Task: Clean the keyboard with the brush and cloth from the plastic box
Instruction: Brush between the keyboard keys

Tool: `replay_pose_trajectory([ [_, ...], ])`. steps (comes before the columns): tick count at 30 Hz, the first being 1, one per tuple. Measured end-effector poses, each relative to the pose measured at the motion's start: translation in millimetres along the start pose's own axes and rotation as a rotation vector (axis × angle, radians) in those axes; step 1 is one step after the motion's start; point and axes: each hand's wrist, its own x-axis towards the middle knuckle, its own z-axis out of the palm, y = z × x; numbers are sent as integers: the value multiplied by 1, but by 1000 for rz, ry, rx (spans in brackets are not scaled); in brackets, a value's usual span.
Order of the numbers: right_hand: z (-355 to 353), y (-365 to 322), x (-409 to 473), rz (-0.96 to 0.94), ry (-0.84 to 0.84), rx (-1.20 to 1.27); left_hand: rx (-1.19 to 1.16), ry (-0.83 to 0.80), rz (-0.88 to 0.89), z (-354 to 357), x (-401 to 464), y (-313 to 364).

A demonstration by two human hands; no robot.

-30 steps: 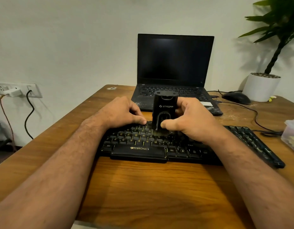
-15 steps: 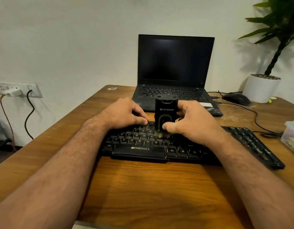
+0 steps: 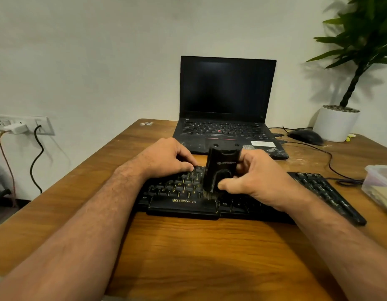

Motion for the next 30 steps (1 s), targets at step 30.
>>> replay_pose_trajectory([
  [30,-5,0,-2,-74,107,-186,-16,-2,-8,3,-1,4],
])
